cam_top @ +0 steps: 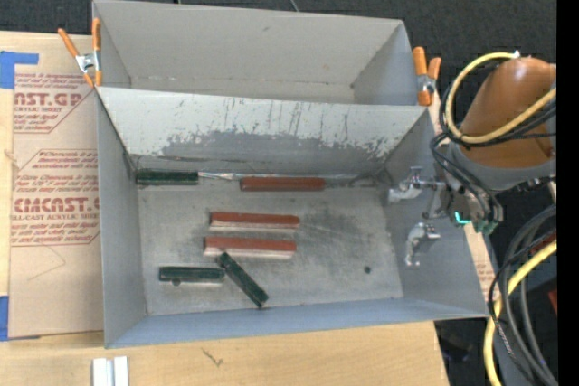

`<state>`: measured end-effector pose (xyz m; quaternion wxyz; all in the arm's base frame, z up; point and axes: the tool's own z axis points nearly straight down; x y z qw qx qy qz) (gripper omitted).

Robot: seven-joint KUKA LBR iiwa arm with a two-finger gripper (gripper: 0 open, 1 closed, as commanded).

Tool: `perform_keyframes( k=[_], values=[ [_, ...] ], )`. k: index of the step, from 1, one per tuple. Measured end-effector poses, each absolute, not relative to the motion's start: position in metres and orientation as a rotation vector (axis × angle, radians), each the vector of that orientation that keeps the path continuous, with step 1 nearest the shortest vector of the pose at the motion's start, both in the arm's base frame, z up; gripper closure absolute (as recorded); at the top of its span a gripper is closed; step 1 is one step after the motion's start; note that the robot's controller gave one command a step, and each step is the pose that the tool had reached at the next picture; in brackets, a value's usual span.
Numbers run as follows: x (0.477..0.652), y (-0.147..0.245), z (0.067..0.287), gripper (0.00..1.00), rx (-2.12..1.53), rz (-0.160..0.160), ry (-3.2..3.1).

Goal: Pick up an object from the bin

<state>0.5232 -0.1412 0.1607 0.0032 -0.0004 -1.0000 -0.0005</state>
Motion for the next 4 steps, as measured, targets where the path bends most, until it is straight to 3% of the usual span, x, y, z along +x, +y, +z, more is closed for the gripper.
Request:
perform_keyframes(
  k=[1, 2, 3, 4],
  values=[
    [0.525, -0.141, 0.165, 0.00, 0.001, 0.001, -3.143],
    [0.545, -0.101, 0.136, 0.00, -0.050, 0.002, -3.146],
    [0.554, -0.039, 0.129, 0.00, -0.037, -0.001, -3.141],
    [0.570, -0.015, 0.091, 0.00, 0.039, -0.004, -3.147]
  ],
)
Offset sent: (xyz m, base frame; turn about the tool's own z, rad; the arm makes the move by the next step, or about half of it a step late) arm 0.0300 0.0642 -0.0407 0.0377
